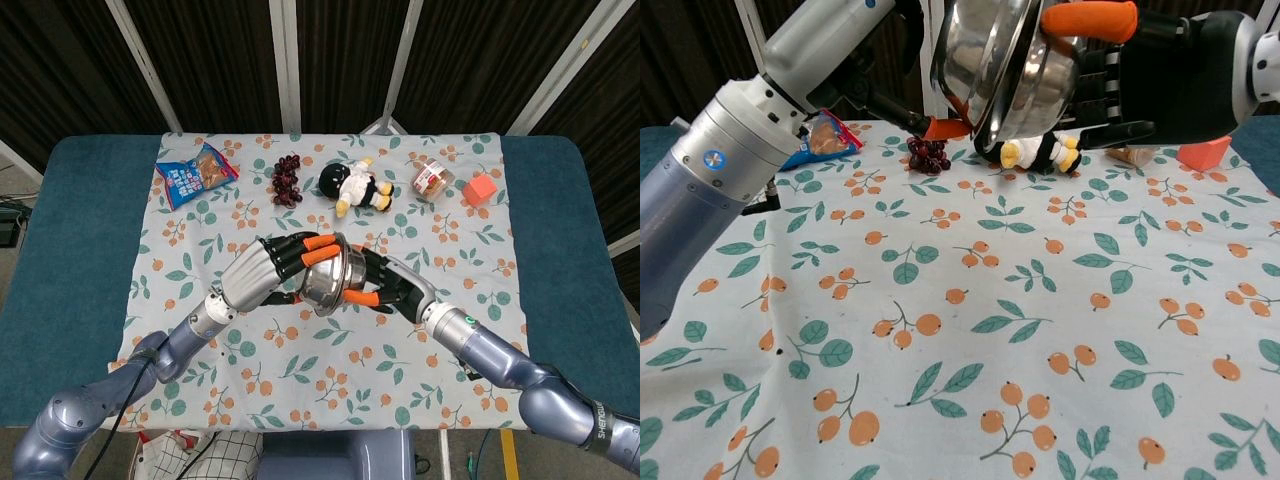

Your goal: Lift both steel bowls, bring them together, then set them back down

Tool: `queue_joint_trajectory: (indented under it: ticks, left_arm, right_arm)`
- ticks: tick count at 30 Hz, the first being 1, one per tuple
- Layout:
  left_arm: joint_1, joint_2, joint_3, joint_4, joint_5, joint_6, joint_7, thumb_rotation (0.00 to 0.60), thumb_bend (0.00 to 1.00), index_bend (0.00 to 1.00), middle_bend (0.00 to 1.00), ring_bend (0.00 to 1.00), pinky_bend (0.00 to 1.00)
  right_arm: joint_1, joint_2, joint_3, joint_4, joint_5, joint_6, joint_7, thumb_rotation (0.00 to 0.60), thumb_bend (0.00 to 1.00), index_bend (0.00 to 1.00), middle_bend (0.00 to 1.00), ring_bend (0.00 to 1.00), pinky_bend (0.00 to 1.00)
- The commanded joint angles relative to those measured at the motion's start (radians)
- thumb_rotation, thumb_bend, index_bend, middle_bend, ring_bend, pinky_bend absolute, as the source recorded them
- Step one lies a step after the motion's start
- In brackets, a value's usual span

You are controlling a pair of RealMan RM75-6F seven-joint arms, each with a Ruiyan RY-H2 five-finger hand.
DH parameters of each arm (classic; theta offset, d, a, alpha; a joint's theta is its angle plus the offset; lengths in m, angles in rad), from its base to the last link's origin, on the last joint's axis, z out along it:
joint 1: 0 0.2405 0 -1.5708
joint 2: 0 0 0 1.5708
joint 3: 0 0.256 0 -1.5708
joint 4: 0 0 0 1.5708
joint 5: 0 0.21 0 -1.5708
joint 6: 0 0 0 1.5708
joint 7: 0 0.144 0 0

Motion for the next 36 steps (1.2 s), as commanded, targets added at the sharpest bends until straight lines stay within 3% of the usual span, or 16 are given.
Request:
queue_joint_trajectory:
  ticks: [1, 6, 10, 17, 24, 32, 36]
  left_arm:
    - [0.01, 0.026, 0.004, -0.031, 0.0, 0.004, 0.001, 0.6, 0.44, 0.55, 0.74, 0.55, 0.66]
    - [0.034, 0.084, 0.015, -0.102, -0.007, -0.008, -0.01, 0.6, 0.44, 0.55, 0.74, 0.55, 0.66]
    - [0.062, 0.142, 0.034, -0.164, -0.015, -0.039, -0.004, 0.6, 0.44, 0.55, 0.73, 0.55, 0.66]
    - [0.103, 0.255, 0.096, -0.278, -0.024, -0.158, 0.074, 0.6, 0.44, 0.55, 0.73, 0.55, 0.66]
    - [0.108, 0.39, 0.168, -0.467, -0.085, -0.431, 0.184, 0.6, 0.44, 0.55, 0.73, 0.55, 0.66]
    - [0.101, 0.418, 0.189, -0.535, -0.149, -0.619, 0.248, 0.6, 0.45, 0.54, 0.72, 0.55, 0.65]
    - [0.097, 0.407, 0.191, -0.538, -0.171, -0.686, 0.266, 0.6, 0.45, 0.53, 0.7, 0.54, 0.63]
  right_arm:
    - [-0.02, 0.009, 0.021, 0.042, 0.005, -0.001, 0.0, 0.6, 0.35, 0.82, 0.74, 0.78, 0.99]
    - [-0.048, 0.021, 0.046, 0.117, -0.026, 0.025, -0.032, 0.6, 0.36, 0.82, 0.74, 0.78, 0.99]
    - [-0.052, 0.029, 0.013, 0.194, -0.152, 0.103, -0.169, 0.6, 0.36, 0.82, 0.74, 0.78, 0.99]
    - [-0.024, 0.003, -0.137, 0.356, -0.369, 0.306, -0.512, 0.6, 0.36, 0.82, 0.74, 0.78, 0.99]
    - [-0.035, -0.06, -0.26, 0.46, -0.463, 0.56, -0.941, 0.6, 0.36, 0.82, 0.74, 0.78, 0.99]
    - [-0.061, -0.149, -0.386, 0.622, -0.518, 0.707, -1.222, 0.6, 0.36, 0.82, 0.74, 0.78, 0.99]
    - [-0.07, -0.184, -0.438, 0.696, -0.507, 0.71, -1.253, 0.6, 0.36, 0.81, 0.74, 0.78, 0.99]
